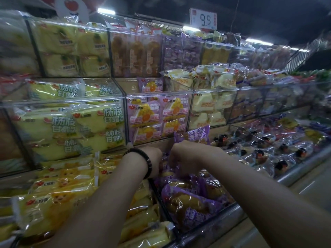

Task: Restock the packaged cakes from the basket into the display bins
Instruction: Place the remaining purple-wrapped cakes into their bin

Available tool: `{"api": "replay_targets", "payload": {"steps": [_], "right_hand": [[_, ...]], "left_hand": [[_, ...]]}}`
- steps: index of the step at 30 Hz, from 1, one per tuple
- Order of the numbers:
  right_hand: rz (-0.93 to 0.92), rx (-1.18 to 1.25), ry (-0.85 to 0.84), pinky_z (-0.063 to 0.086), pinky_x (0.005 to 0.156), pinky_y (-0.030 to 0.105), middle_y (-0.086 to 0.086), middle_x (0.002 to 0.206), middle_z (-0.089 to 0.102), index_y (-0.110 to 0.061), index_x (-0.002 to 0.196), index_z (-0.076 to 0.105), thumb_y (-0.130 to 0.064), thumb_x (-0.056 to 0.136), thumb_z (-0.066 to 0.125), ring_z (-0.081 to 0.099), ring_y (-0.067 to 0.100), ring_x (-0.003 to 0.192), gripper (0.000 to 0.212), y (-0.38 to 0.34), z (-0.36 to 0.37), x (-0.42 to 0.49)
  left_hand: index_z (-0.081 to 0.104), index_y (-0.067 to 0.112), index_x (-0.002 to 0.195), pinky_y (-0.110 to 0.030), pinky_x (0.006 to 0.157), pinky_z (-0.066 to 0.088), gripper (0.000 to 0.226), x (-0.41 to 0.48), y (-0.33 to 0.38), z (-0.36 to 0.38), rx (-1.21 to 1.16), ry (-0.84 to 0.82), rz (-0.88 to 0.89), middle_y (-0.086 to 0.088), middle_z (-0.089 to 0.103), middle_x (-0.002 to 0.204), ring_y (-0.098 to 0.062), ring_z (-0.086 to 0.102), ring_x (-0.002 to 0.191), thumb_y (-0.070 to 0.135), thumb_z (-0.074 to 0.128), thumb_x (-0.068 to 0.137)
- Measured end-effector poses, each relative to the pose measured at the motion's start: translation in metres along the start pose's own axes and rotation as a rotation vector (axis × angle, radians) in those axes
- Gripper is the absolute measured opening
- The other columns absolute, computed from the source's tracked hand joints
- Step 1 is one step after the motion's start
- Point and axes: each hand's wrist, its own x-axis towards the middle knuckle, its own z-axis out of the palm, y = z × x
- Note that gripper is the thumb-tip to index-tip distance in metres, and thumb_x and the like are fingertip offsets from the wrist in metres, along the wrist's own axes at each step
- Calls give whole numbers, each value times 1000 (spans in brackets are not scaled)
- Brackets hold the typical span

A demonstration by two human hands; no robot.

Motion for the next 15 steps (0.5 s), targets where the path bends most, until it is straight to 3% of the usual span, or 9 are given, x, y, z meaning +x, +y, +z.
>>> {"api": "replay_targets", "payload": {"steps": [3,5,7,9,13,15], "right_hand": [[-43,-19,99,45,59,28,-16,77,57,-35,94,77,-20,85,80,62,17,82,18,-3,4,2],[-66,-19,150,51,62,31,-16,79,61,-36,97,79,-19,85,80,62,15,83,20,-3,6,2],[-83,3,195,59,68,38,-13,88,68,-37,95,79,-18,86,79,65,17,87,22,-4,8,2],[-82,-9,235,59,68,39,-10,94,71,-38,95,77,-19,87,77,66,20,90,20,-5,10,4],[-62,-41,289,60,67,39,-15,97,71,-42,100,76,-20,85,80,66,17,93,26,-2,12,7],[-33,-49,310,51,59,32,-17,95,68,-42,101,76,-22,87,79,63,15,89,25,1,11,5]], "left_hand": [[70,14,104,-41,90,55,11,-3,1,1,-45,69,-19,-5,66,103,-24,61,92,13,62,97],[69,15,100,-43,92,53,8,-6,2,2,-64,94,-29,-5,66,99,-23,60,90,14,62,98],[66,18,96,-61,109,35,6,-9,3,0,-29,111,-67,-2,65,98,-24,57,93,18,60,98],[65,22,99,-72,112,17,6,-10,4,-2,29,130,-108,1,66,100,-24,57,101,23,59,96],[64,25,93,-72,114,10,7,-12,8,-3,1,143,-143,4,66,95,-23,59,104,26,59,98],[65,23,94,-72,116,9,8,-13,8,-4,8,141,-150,2,66,96,-25,60,104,24,58,99]]}}
